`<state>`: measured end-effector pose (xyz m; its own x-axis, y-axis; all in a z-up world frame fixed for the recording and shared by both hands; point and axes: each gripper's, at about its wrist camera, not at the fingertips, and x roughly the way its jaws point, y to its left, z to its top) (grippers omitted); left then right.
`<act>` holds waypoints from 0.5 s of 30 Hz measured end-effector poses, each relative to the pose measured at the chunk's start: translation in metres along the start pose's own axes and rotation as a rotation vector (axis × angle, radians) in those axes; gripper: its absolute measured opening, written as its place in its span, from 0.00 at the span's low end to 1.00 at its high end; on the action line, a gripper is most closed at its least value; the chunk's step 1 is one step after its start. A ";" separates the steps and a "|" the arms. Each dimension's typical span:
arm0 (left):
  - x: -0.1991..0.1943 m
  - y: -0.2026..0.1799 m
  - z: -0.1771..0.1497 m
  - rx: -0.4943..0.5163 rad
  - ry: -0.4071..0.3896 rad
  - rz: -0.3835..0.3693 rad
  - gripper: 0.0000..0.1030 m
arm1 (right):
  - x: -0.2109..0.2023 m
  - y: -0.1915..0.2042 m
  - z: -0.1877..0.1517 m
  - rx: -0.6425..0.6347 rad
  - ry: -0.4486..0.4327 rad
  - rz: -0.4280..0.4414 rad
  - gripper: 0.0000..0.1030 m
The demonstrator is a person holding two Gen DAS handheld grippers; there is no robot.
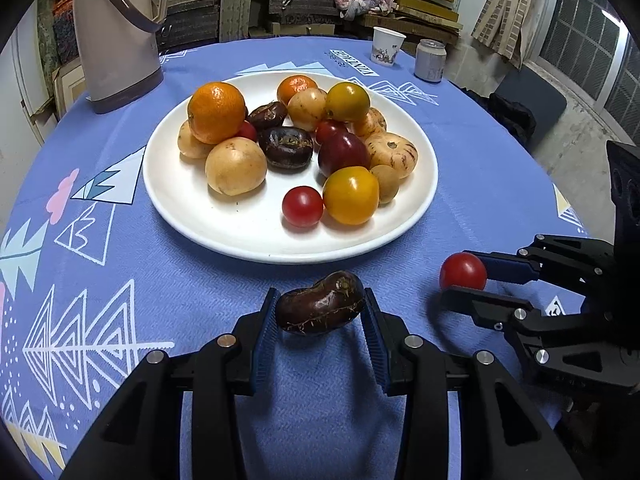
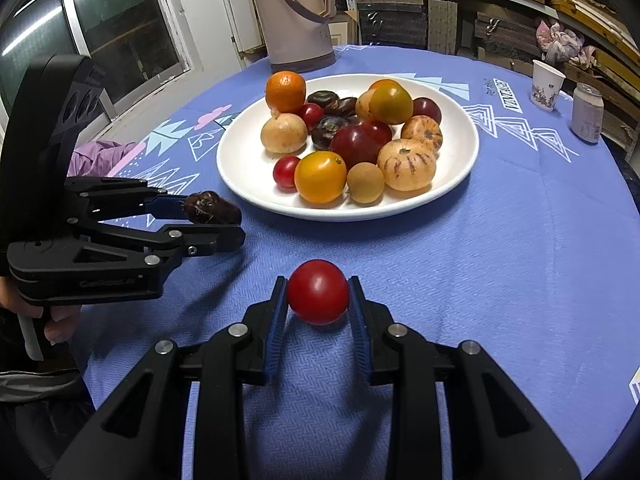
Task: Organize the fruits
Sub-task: 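Carry both held fruits onto the white plate and open both tools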
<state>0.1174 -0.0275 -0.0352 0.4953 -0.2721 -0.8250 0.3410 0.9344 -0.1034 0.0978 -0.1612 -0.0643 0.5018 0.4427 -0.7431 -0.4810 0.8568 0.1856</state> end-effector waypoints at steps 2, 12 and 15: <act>-0.002 0.001 -0.001 -0.003 0.003 -0.019 0.40 | -0.002 -0.001 0.001 0.006 -0.007 -0.001 0.28; -0.024 0.004 0.012 -0.012 -0.044 -0.118 0.40 | -0.019 -0.005 0.016 0.013 -0.071 0.007 0.28; -0.027 0.008 0.024 -0.018 -0.062 -0.104 0.40 | -0.023 -0.006 0.025 0.004 -0.091 0.005 0.29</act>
<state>0.1264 -0.0188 -0.0005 0.5071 -0.3806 -0.7733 0.3787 0.9044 -0.1968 0.1069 -0.1696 -0.0321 0.5631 0.4689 -0.6805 -0.4807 0.8557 0.1918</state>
